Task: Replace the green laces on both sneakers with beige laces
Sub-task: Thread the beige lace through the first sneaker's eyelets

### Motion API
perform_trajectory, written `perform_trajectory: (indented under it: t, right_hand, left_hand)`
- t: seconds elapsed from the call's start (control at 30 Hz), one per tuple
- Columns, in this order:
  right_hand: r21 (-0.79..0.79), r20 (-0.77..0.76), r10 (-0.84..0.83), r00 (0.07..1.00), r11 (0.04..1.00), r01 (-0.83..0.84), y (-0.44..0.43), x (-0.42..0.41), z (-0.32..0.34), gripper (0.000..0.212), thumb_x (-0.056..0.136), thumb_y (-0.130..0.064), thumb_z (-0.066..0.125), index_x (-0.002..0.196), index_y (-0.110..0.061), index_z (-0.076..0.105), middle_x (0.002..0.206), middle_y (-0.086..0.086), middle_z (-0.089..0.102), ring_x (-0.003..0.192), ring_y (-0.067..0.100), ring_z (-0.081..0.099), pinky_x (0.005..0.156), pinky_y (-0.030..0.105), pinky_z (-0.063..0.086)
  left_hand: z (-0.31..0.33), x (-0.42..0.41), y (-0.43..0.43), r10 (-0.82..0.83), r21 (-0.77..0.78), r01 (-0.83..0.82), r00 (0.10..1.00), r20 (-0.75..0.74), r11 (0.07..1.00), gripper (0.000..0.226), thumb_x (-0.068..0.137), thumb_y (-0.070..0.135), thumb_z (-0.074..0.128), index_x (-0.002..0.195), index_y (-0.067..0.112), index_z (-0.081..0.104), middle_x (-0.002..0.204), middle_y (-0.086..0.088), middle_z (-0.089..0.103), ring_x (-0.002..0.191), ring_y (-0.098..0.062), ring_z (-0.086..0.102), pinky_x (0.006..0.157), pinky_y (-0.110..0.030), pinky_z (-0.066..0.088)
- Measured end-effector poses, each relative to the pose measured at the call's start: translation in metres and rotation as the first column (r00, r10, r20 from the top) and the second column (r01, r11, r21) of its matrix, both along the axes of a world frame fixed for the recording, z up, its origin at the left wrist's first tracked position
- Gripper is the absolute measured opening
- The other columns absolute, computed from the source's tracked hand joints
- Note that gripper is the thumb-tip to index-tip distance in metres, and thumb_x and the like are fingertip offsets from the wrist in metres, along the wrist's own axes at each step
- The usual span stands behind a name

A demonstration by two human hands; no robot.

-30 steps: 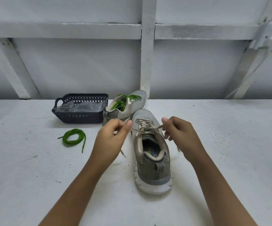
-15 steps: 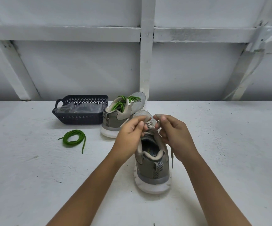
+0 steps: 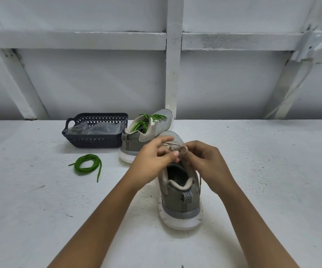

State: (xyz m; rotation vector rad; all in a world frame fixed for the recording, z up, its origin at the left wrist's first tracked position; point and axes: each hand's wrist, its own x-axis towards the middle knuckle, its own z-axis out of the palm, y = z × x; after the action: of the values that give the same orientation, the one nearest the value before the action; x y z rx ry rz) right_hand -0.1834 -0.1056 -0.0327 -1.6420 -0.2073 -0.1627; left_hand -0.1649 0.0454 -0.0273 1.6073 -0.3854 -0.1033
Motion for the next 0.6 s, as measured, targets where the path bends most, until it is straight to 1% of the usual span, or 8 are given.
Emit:
perform_trajectory:
  t: [0.07,0.17,0.27,0.33,0.4,0.47,0.53,0.6]
  right_hand:
    - [0.007,0.004,0.01,1.0,1.0,-0.01,-0.001,-0.001,0.0,0.007,0.087,-0.011,0.064,0.084,-0.014,0.069,0.071,-0.001,0.07,0.068,0.006,0.063,0.063,0.016,0.047]
    - [-0.028,0.001,-0.003,1.0,1.0,0.003,-0.002,-0.001,-0.002,0.008,0.089,-0.012,0.063,0.084,-0.014,0.069,0.074,0.01,0.07,0.07,0.012,0.062,0.067,0.024,0.05]
    - [-0.042,0.012,-0.048,0.999,0.998,0.049,0.001,-0.002,-0.002,0.008,0.091,-0.011,0.059,0.085,-0.01,0.064,0.075,0.002,0.068,0.07,0.004,0.062,0.067,0.018,0.049]
    - [-0.062,0.038,-0.076,0.996,0.995,0.078,0.002,-0.002,-0.001,0.009,0.091,-0.015,0.059,0.083,-0.011,0.061,0.078,0.004,0.067,0.071,0.006,0.061,0.068,0.02,0.049]
    - [-0.101,0.067,-0.095,0.993,0.99,0.101,0.003,-0.001,-0.001,0.011,0.091,-0.017,0.059,0.081,-0.015,0.061,0.076,0.002,0.066,0.072,0.006,0.06,0.068,0.021,0.049]
    - [-0.115,0.06,-0.144,0.988,0.982,0.15,0.004,0.001,-0.002,0.016,0.093,-0.018,0.057,0.077,-0.017,0.061,0.069,-0.006,0.064,0.066,0.003,0.057,0.065,0.02,0.047]
    - [-0.109,0.021,-0.209,0.978,0.972,0.21,0.006,0.005,-0.002,0.021,0.093,-0.02,0.056,0.073,-0.016,0.061,0.059,-0.01,0.061,0.058,0.0,0.054,0.061,0.018,0.044]
    - [-0.121,-0.033,-0.233,0.972,0.966,0.227,0.007,0.009,-0.001,0.023,0.092,-0.023,0.058,0.071,-0.014,0.061,0.051,-0.01,0.059,0.052,0.0,0.053,0.059,0.02,0.043]
  left_hand:
    - [-0.001,0.0,-0.002,0.042,0.015,-0.042,0.999,0.014,0.999,0.033,0.087,0.0,0.061,0.117,0.015,0.058,0.062,0.008,0.067,0.068,0.0,0.064,0.071,-0.013,0.05]
    - [-0.002,-0.002,-0.005,0.105,-0.015,-0.104,0.993,0.051,0.994,0.023,0.085,0.0,0.063,0.103,0.012,0.07,0.08,-0.006,0.072,0.072,-0.005,0.065,0.069,-0.014,0.051]
    - [-0.005,-0.006,-0.009,0.189,-0.075,-0.185,0.981,0.049,0.98,0.02,0.085,0.001,0.064,0.091,0.019,0.073,0.081,0.005,0.074,0.077,-0.005,0.069,0.071,-0.015,0.052]
    - [-0.008,-0.007,-0.011,0.236,-0.069,-0.232,0.97,0.05,0.97,0.018,0.085,0.006,0.066,0.095,0.019,0.074,0.087,0.007,0.074,0.086,-0.005,0.069,0.078,-0.018,0.053]
    - [-0.01,-0.009,-0.012,0.278,-0.051,-0.275,0.957,0.08,0.96,0.018,0.084,0.009,0.068,0.101,0.015,0.073,0.093,0.007,0.074,0.091,-0.001,0.068,0.081,-0.016,0.051]
    - [-0.013,-0.01,-0.014,0.324,-0.031,-0.324,0.928,0.183,0.946,0.021,0.084,0.009,0.069,0.104,0.016,0.072,0.094,0.008,0.073,0.091,0.001,0.066,0.082,-0.015,0.05]
    - [-0.018,-0.012,-0.015,0.336,0.012,-0.37,0.856,0.394,0.929,0.022,0.084,0.011,0.068,0.106,0.017,0.071,0.091,0.007,0.072,0.089,-0.003,0.065,0.083,-0.023,0.05]
    - [-0.028,-0.006,-0.012,0.235,0.127,-0.452,0.66,0.714,0.883,0.025,0.087,0.015,0.062,0.11,0.013,0.069,0.087,0.001,0.07,0.084,-0.011,0.061,0.086,-0.035,0.047]
